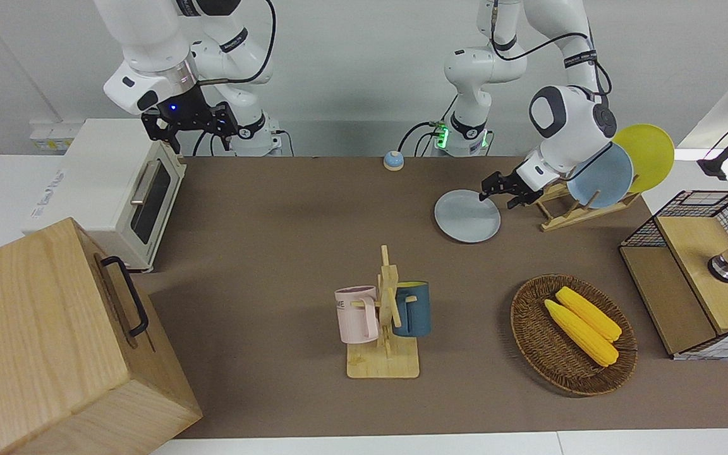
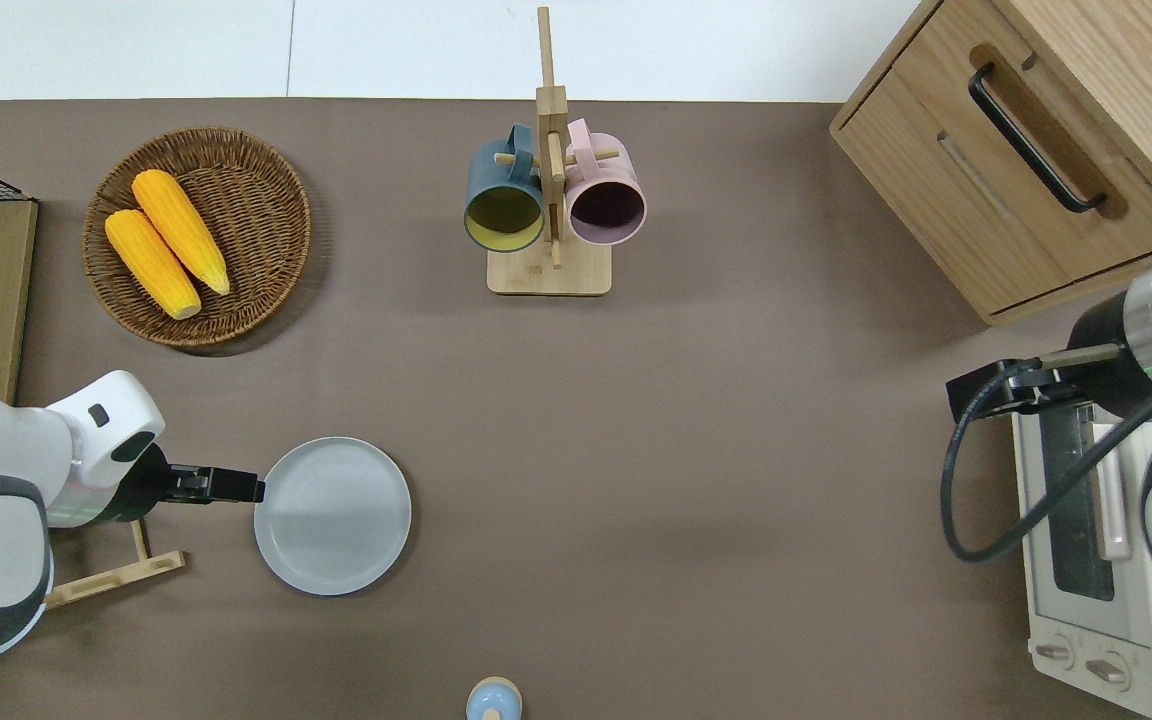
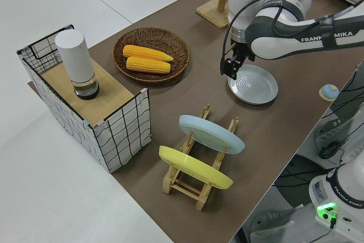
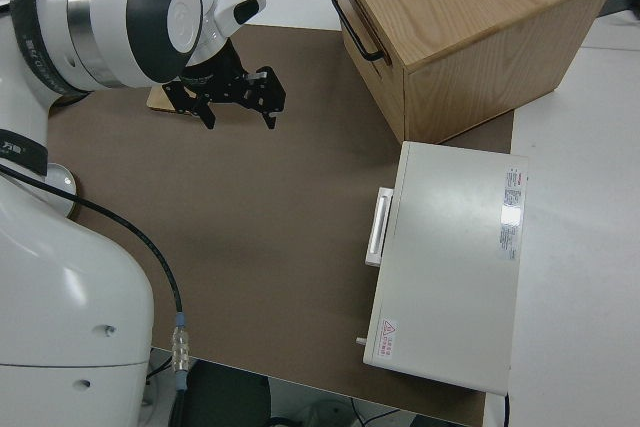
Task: Pick gray plate from low plate rack and place it on table with left arm
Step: 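Lower the gray plate flat onto the table beside the rack, then open the left gripper and withdraw it from the plate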
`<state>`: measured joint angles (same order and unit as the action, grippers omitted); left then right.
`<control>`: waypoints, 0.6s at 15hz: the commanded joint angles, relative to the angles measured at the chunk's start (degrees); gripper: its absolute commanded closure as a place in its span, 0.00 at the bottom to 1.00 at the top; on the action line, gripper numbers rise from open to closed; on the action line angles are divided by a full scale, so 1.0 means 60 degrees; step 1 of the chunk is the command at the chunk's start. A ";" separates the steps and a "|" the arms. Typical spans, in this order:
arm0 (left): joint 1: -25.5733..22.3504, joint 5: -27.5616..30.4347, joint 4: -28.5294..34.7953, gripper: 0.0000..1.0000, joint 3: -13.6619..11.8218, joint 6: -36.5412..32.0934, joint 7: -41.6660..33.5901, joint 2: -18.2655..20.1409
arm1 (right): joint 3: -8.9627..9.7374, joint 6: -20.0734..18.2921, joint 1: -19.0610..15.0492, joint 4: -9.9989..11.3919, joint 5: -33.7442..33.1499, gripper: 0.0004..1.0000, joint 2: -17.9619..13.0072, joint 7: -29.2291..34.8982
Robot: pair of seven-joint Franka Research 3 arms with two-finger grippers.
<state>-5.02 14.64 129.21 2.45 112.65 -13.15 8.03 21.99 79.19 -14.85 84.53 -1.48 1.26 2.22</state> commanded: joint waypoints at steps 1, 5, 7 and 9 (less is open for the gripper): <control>0.0059 -0.0928 -0.1419 0.01 0.0074 -0.1340 0.1033 0.0009 | 0.0202 -0.0103 -0.0220 -0.0069 -0.0061 0.02 -0.0019 0.0113; 0.0147 -0.1720 -0.2840 0.01 0.0147 -0.2455 0.1854 -0.0035 | 0.0202 -0.0103 -0.0220 -0.0069 -0.0061 0.02 -0.0019 0.0113; 0.0147 -0.2014 -0.3441 0.01 0.0323 -0.2763 0.1914 -0.0079 | 0.0202 -0.0103 -0.0220 -0.0069 -0.0061 0.02 -0.0019 0.0113; 0.0147 -0.2132 -0.3750 0.01 0.0367 -0.2793 0.1914 -0.0065 | 0.0188 -0.0103 -0.0220 -0.0069 -0.0061 0.02 -0.0019 0.0113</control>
<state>-4.78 4.27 111.08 4.27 98.13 -3.17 8.59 21.99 79.19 -14.85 84.53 -1.48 1.26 2.22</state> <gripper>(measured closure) 0.004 0.013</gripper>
